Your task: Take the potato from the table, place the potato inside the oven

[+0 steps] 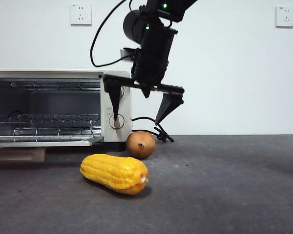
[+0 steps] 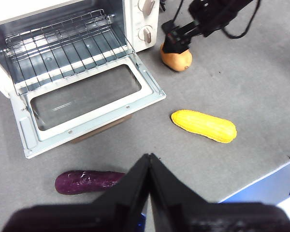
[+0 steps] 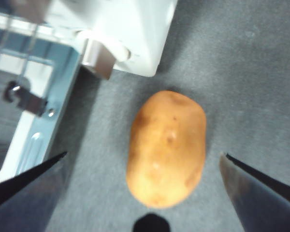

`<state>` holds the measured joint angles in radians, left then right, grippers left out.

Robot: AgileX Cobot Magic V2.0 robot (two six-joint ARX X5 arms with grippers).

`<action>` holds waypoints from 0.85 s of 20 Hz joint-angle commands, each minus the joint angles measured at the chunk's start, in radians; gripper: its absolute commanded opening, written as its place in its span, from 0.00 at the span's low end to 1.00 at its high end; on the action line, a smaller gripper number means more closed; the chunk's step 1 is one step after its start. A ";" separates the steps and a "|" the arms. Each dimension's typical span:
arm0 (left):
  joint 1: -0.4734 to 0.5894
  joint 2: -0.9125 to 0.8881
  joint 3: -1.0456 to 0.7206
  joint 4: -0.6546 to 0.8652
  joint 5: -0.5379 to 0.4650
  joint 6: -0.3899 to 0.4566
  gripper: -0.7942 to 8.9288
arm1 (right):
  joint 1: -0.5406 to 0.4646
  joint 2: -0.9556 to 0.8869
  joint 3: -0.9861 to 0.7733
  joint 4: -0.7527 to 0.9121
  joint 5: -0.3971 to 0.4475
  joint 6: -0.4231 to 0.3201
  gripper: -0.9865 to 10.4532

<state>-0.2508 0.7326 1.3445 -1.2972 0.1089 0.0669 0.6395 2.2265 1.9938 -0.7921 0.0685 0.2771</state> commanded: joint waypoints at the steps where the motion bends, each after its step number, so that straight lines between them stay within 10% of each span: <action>1: -0.006 -0.001 -0.006 0.005 0.003 -0.004 0.08 | -0.005 0.046 0.001 0.007 0.000 0.027 0.73; 17: -0.006 0.003 -0.008 0.007 0.002 0.008 0.08 | -0.022 0.115 0.000 0.044 0.022 0.098 0.60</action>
<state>-0.2531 0.7361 1.3441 -1.2968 0.1089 0.0681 0.6167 2.3177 1.9942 -0.7525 0.0933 0.3634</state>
